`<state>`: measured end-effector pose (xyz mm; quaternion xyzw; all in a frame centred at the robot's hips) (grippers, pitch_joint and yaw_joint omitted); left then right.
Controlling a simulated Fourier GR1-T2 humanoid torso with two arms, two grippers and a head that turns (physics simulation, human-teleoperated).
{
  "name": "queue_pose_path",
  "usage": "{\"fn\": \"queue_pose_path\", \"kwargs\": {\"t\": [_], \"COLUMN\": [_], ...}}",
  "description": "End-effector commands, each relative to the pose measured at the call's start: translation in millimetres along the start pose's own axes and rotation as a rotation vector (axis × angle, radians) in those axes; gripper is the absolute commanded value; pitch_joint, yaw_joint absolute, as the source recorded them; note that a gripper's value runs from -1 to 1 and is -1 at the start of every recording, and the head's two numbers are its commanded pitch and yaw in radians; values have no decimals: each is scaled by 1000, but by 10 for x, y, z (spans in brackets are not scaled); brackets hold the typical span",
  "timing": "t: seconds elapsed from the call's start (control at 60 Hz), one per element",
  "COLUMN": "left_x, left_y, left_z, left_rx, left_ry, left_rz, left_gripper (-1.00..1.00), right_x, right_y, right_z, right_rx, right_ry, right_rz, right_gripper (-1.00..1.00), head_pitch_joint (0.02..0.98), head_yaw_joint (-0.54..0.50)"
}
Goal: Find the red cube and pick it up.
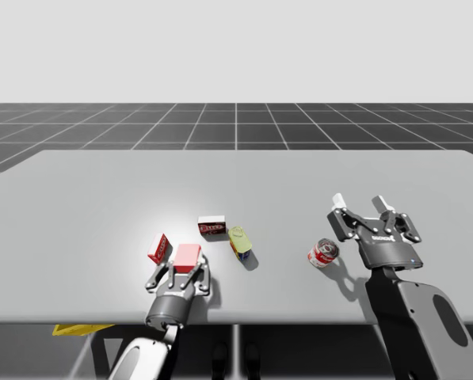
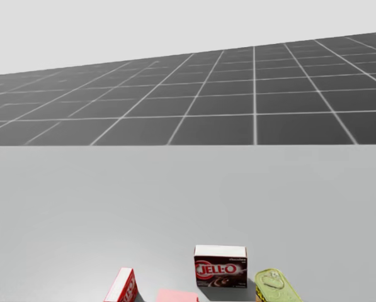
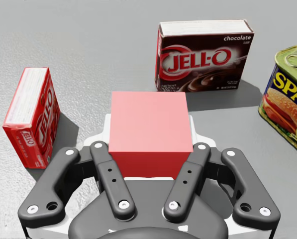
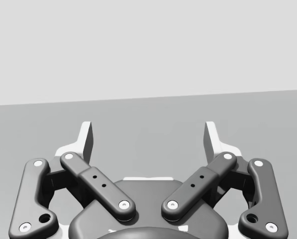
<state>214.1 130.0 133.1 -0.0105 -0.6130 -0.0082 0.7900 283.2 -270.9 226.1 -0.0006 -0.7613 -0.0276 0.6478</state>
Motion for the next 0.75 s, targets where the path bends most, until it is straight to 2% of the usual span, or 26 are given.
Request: {"fn": "queue_pose_path", "kwargs": {"t": [0.017,0.133,0.183,0.283,0.467,0.567,0.75], "left_x": [163,380,496,695,1036,1323,1809], "left_y": [-101,-98,-88,-65,-19,-3,19], "left_z": [86,157,183,213,247,267,308], "left_rx": [-131,-150,-157,-161,-155,-142,-114], "left_ry": [-46,-90,-116,-161,-237,-314,-439], "left_rz": [-65,-111,-148,-185,-214,-245,-277], "left_gripper": [1000,1000,1000,1000,1000,1000,1000], "right_x": [5,6,8,10,13,12,9], "right_y": [-3,-6,-6,-5,-6,-4,-3], "right_z": [7,5,6,4,2,0,-2], "right_rx": [-1,-1,-2,-5,-7,-7,-7], "right_ry": [0,2,3,6,7,11,14], "right_rz": [-1,-3,-6,-10,-11,-13,-12], "right_gripper": [-1000,-1000,-1000,-1000,-1000,-1000,-1000], "head_pitch_joint": [464,460,456,447,437,432,428], "head_yaw_joint": [224,224,224,224,222,223,221]}}
